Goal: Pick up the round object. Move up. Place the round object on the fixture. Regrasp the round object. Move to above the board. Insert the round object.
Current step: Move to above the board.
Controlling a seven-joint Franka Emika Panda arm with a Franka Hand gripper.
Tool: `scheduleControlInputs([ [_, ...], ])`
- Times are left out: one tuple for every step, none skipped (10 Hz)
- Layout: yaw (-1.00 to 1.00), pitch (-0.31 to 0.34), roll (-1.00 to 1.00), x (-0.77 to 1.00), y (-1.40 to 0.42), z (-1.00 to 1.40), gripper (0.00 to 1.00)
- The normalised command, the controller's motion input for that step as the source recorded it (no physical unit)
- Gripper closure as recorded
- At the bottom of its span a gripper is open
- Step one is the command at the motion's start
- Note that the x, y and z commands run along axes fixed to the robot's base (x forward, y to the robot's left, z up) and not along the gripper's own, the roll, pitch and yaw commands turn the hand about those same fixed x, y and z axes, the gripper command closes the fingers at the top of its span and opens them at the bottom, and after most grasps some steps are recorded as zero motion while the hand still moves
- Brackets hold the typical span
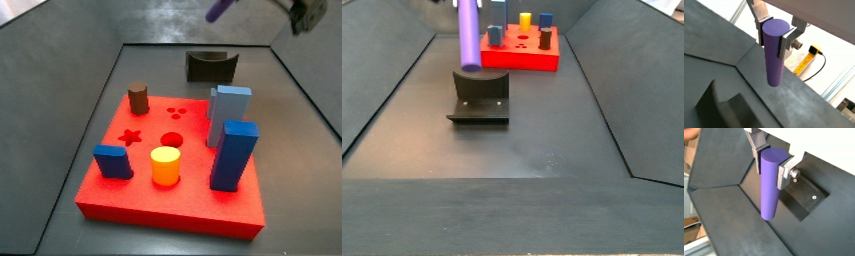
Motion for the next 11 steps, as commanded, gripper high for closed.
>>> scheduleControlInputs([
  [-0.03, 0.028, -0.05, -0.02, 0.03, 1.00, 1.00],
  [-0.02, 0.041, -0.06, -0.02, 0.03, 1.00, 1.00],
  [-0.02, 0.057, -0.06, -0.03, 0.02, 0.93, 1.00],
  [-0.01, 0.069, -0.06, -0.03, 0.01, 0.76, 1.00],
  [0.00, 0.081, -0.06, -0.02, 0.00, 0.52, 1.00],
  [0.01, 0.096, -0.05, -0.01, 0.00, 0.34, 1.00],
  [-0.16, -0.006, -1.00, -0.62, -1.00, 0.23, 1.00],
  [-0.16, -0.009, -1.00, -0.62, -1.00, 0.21, 1.00],
  [-0.16, -0.021, -1.00, -0.66, -1.00, 0.24, 1.00],
  [-0.16, -0.020, -1.00, -0.68, -1.00, 0.22, 1.00],
  [-0.17, -0.009, -1.00, -0.68, -1.00, 0.23, 1.00],
])
